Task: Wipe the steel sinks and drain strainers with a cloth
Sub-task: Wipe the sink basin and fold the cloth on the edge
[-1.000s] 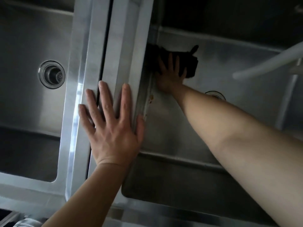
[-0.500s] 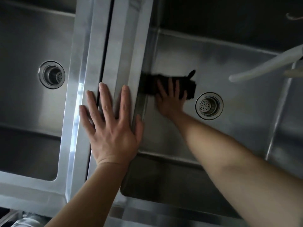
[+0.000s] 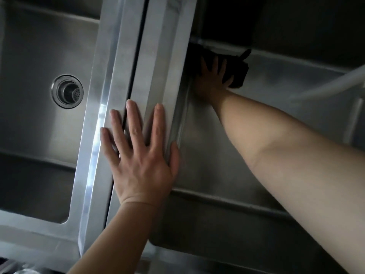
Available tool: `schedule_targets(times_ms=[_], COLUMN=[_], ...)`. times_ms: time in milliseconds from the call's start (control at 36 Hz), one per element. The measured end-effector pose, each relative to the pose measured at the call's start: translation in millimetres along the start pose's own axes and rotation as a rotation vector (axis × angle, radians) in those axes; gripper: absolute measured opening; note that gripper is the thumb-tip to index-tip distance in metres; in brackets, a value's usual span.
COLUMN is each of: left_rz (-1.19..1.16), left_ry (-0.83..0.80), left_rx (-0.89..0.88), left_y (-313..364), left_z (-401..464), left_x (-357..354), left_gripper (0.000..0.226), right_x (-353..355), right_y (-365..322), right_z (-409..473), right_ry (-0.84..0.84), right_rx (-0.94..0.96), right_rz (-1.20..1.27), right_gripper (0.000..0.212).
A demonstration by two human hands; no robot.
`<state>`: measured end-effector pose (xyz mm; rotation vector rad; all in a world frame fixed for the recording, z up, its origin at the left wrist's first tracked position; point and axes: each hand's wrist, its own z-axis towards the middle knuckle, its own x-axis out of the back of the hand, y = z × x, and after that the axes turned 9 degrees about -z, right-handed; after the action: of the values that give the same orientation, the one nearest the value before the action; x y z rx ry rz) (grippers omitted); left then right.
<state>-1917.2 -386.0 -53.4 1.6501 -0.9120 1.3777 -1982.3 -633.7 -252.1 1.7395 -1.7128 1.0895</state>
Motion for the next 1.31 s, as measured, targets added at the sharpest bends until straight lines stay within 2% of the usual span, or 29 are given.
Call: schedule_targets(times_ms=[111,222,306,417,500,639,806,889,972,1083,1139,1194,1250,1306], left_rz=[0.007,-0.008,-0.005,0.002,0.012,-0.006,0.010,0.032,0.040,-0.053,-0.081,-0.110,-0.145,-0.120], left_ry=[0.004,0.002,0.010,0.009,-0.029,-0.092,-0.109,-0.115,-0.146,-0.198,-0.162,-0.214,-0.402,-0.656], left_rx=[0.012,0.025,0.025,0.031,0.032,0.003,-0.012,-0.017,-0.013,0.067,-0.073,-0.314,-0.486,-0.557], left_y=[2,3,2,3,3,-1,-3,0,3,19,36,57,78,96], left_z=[0,-1,-1,-2,-2,-1,0,0,0,-8,-26,-48,-66,-79], left_x=[2,2,1,1,5,11,10,10,14,23,25,18,1,-23], left_gripper=[0.073,0.074,0.075,0.076,0.078,0.089,0.092,0.093,0.092,0.096,0.092,0.085,0.073,0.065], right_x=[-40,-79,-100,-104,-93,-78,-52,-40,-31,-3,19,40,58,70], right_y=[27,71,86,95,105,151,225,247,250,249,252,261,271,280], right_z=[-66,-151,-196,-219,-226,-243,-259,-272,-290,-313,-325,-338,-353,-370], right_ry=[-0.039,-0.043,-0.197,-0.285,-0.328,-0.496,-0.583,-0.633,-0.611,-0.457,-0.342,-0.188,-0.025,0.099], right_rx=[0.156,0.524,0.710,0.835,0.911,0.956,0.877,0.778,0.632,0.318,0.181,0.077,-0.007,-0.069], right_rz=[-0.179,-0.293,-0.487,-0.694,-0.824,-0.970,-1.087,-1.058,-0.827,-0.307,-0.137,-0.031,0.032,0.062], right_gripper=[0.059,0.055,0.053,0.055,0.065,0.072,0.082,0.081,0.067,0.059,0.060,0.060,0.058,0.056])
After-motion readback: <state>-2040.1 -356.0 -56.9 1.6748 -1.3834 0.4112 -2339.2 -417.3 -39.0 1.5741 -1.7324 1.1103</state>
